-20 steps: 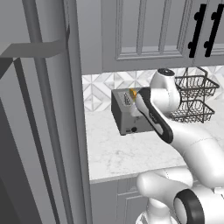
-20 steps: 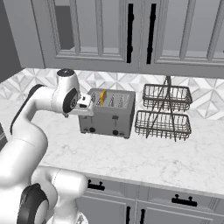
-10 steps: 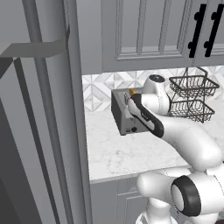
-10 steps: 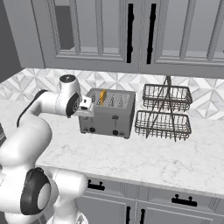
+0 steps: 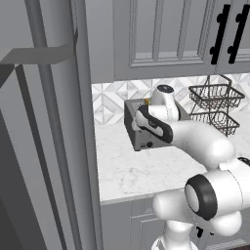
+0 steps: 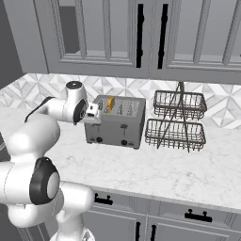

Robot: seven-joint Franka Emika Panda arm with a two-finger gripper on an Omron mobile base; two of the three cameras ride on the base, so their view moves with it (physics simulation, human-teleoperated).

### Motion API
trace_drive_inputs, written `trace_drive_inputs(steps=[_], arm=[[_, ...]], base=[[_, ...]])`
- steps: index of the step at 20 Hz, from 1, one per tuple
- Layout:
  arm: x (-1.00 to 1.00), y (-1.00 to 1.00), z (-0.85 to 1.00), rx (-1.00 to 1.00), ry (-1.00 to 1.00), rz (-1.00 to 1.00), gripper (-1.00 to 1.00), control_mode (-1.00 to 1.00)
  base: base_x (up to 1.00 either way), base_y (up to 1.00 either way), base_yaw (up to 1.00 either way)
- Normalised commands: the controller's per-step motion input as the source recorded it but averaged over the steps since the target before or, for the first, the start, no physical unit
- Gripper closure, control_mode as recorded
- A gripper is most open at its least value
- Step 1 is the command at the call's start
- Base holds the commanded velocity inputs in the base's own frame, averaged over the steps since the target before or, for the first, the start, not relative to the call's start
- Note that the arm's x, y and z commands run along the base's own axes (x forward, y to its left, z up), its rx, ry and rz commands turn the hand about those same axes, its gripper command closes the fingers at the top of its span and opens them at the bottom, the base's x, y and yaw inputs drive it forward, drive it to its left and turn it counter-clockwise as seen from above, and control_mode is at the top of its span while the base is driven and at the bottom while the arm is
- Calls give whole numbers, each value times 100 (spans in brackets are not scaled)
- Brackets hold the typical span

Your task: Start the toaster. Once the lever pops up, take the bread to the plate on the dining counter.

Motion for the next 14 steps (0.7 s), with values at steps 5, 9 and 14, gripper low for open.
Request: trace_drive_inputs(steps=[5,9,14], arm=[[35,1,-13,0,0,0,-100,-100],[33,0,-17,0,0,0,-100,-100],[34,0,-21,0,0,0,-100,-100]], base=[[0,0,0],[0,0,0],[0,0,0]])
